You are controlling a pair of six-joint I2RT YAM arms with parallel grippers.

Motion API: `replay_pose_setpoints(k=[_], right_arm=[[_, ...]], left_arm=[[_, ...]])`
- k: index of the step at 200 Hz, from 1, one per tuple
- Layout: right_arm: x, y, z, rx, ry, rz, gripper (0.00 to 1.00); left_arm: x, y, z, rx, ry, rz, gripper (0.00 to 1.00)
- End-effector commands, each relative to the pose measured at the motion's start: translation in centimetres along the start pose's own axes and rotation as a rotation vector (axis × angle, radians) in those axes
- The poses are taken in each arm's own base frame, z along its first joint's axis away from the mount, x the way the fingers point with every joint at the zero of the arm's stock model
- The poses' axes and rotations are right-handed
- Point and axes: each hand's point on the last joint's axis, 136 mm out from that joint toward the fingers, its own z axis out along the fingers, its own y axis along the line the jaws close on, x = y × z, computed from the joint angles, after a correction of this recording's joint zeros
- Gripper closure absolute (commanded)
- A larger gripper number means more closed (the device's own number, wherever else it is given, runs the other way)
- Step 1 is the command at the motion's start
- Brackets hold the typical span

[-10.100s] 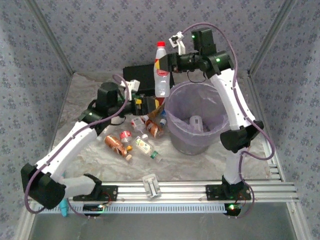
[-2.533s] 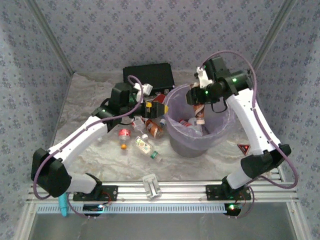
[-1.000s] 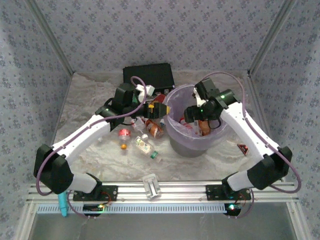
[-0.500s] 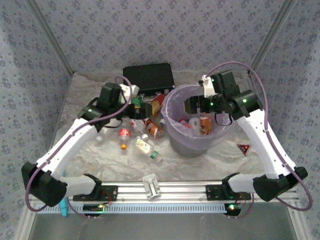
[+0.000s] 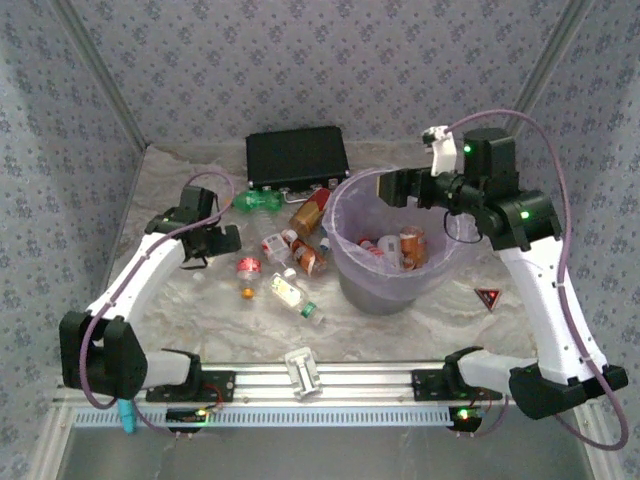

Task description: Put the plastic bottles in the bin

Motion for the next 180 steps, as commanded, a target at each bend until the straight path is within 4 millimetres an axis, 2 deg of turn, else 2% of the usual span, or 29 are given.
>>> replay_pose_setpoints(k=[1,37,40,56,93,121,180], right_arm=[[-1.7,1.2,-2.0,-0.052,-0.069,0.007,0.08],[-0.9,0.0,-2.2,-0.009,-0.063,0.027,0.08],[-0.9,-0.1,-2.3,-0.007,-0.063,0.028,0.08],[-0.8,-0.4,-2.5,0.001,-0.069,0.034,0.08],[-0.7,-1.1,-2.4,0.022,-0.072,0.045,0.08],[-0.4,-1.4,-2.1,0.025,-0.065,0.052,0.08],[0.1,-1.9,-1.7,0.034,-0.052,0.058,0.08]], left_arm=[[-0.8,1.9,1.3,-0.082,-0.028,-0.02,0.0],[1.1,2.9,4.0,-0.085,0.072,-0.064,0.0],[0.6,2.8,4.2,-0.078,0.051,-0.069,0.0],[0.9,3.0,5.2,-0.066,0.067,-0.08,0.0],[1.1,1.3,7.1,0.009,0.126,-0.023,0.0],[1.4,1.3,8.4,-0.006,0.159,-0.027,0.0],[1.3,1.8,9.0,-0.027,0.137,-0.083,0.25]])
